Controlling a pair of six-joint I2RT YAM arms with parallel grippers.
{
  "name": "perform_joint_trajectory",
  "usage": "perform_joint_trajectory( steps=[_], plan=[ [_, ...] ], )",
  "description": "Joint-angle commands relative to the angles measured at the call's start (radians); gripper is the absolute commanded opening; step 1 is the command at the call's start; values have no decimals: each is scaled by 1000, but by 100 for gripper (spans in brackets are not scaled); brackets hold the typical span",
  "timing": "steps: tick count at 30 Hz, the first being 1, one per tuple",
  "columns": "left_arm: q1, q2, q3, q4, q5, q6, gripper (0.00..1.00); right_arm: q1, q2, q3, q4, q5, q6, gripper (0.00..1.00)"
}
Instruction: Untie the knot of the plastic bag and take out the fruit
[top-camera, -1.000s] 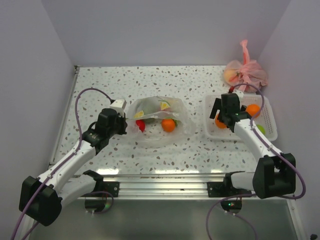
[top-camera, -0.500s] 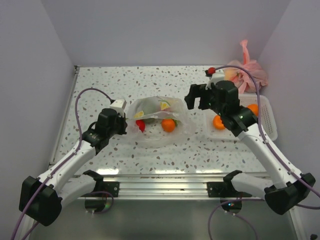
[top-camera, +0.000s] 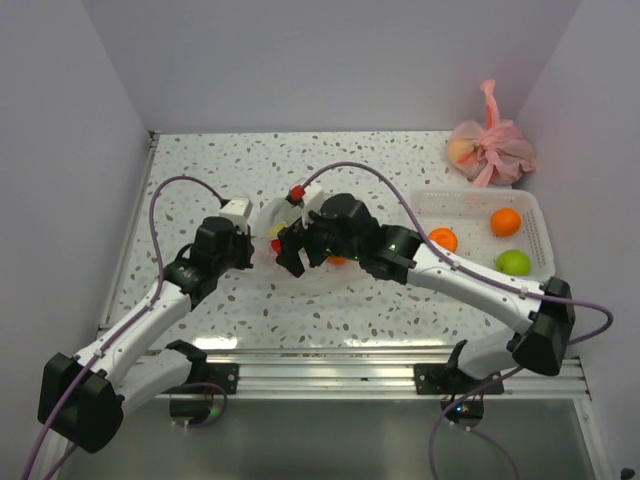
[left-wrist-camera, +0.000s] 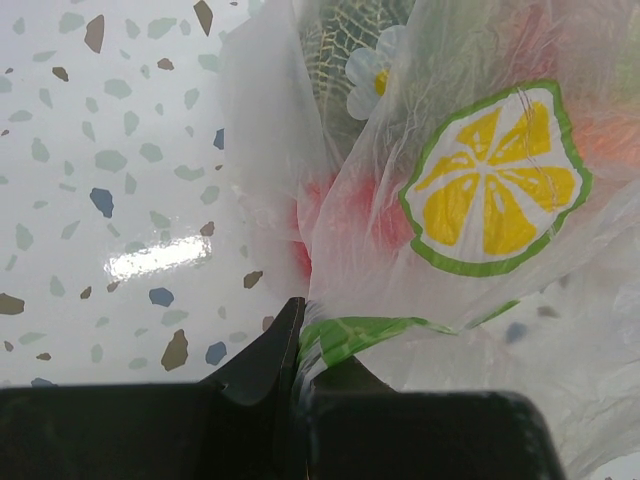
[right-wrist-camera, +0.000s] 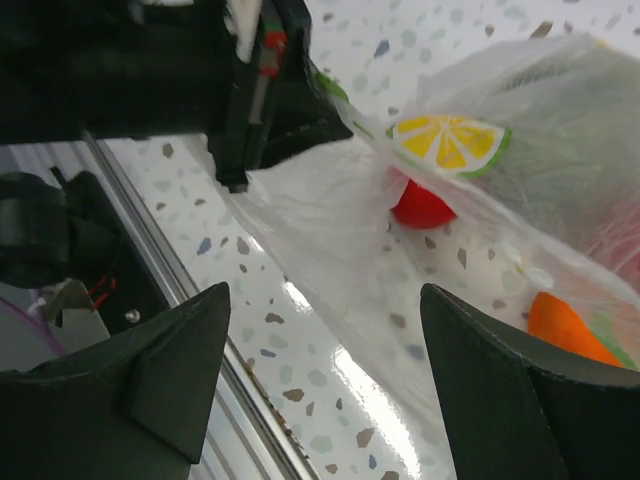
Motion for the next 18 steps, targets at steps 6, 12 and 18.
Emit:
perform_joint_trajectory(
  steps=[6, 12, 18],
  plan=[
    [7, -33, -7, 42, -15, 12, 0, 12, 179, -95, 154, 81, 57, 65],
    [7, -50, -12, 41, -13, 15, 0, 9, 280, -111, 249, 206, 96, 46],
    [7, -69, -19, 48, -6, 13, 0, -15, 351, -111, 375, 231, 183, 49]
  ],
)
